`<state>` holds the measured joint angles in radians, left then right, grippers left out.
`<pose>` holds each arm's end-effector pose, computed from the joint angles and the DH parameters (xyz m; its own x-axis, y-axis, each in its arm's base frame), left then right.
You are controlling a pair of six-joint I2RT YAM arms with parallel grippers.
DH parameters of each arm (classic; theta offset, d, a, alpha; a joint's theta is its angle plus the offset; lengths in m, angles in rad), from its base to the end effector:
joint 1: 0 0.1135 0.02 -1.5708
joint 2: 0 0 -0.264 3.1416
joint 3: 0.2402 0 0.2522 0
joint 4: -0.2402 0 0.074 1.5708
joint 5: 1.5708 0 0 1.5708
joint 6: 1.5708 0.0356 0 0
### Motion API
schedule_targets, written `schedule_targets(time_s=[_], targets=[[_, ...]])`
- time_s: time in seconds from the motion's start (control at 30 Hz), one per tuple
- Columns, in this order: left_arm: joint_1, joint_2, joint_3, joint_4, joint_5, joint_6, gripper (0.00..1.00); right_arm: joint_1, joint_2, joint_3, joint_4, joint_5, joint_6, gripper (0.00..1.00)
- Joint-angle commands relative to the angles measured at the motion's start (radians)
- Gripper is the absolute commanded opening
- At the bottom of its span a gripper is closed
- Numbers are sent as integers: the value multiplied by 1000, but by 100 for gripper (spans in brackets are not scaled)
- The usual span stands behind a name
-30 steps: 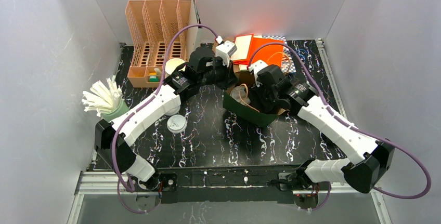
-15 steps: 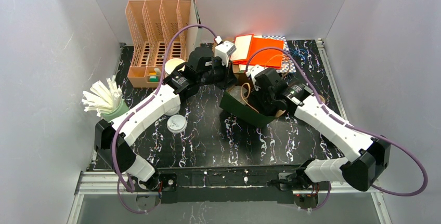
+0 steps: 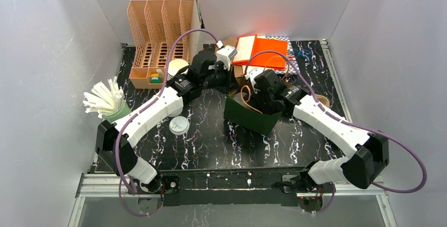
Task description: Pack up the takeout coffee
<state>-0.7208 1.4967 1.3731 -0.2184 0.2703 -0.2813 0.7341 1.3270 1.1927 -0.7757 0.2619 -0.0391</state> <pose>0.2589 -0.2401 0.3698 -0.4711 0.0577 -0.8802 0.7226 0.5975 -0.3476 0.2093 0.1764 0.3108 -0.5650 -0.5607 -0.6053 -0.5516 0.8023 -0.2283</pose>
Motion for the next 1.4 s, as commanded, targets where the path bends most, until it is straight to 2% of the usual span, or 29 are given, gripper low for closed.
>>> schedule_targets(time_s=[0.0,0.43,0.83,1.03,1.37], targets=[[4,-46,7,21,19,-12,0,2,15,-21,-22,-38,-9,70],[18,-52,-3,4,11,-18,0,1,54,-67,-14,-83,13,69],[43,-41,18,-52,-52,-4,0,2,125,-115,-25,-127,57,67],[49,-40,17,-54,-58,-1,0,1,162,-132,-33,-134,87,65],[52,-26,34,-63,-52,15,0,2,202,-89,-76,-110,100,70]])
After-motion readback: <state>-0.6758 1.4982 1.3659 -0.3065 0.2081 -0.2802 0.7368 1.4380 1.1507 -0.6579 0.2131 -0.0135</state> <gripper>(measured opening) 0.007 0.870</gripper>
